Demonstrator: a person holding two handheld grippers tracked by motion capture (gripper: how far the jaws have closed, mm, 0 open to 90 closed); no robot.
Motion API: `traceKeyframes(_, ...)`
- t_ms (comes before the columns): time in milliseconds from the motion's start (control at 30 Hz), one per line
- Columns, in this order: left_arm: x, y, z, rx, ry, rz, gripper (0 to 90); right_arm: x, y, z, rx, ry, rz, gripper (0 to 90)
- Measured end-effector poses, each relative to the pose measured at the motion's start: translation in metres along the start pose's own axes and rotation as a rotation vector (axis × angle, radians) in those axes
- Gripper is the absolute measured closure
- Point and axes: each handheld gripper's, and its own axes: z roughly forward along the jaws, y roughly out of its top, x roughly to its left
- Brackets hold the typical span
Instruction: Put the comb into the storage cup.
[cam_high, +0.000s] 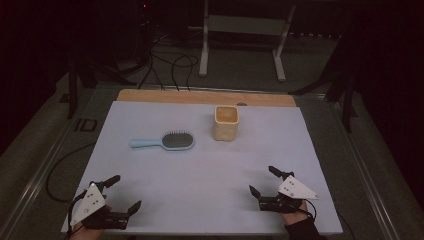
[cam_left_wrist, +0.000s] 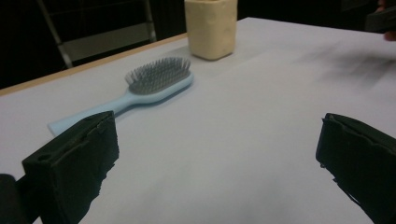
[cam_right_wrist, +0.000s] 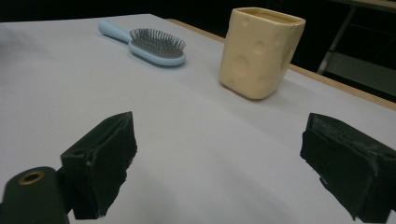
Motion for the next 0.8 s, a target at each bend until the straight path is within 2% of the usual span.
traceKeyframes(200,-0.002,0.012,-0.003,0.004,-0.021,0.006,0.0,-0.001,0.0,0.0,-0.007,0.001,0.002,9.9)
traceKeyframes(433,-0.002,0.026,-0.005,0.028,-0.039,0.032,0.0,0.0,0.001,-0.001,-0.009,-0.004,0.006,9.9)
traceKeyframes(800,0.01,0.042,-0.004,0.046,-0.041,0.006,0.0,-0.001,0.001,-0.001,-0.017,-0.002,0.011,10.0)
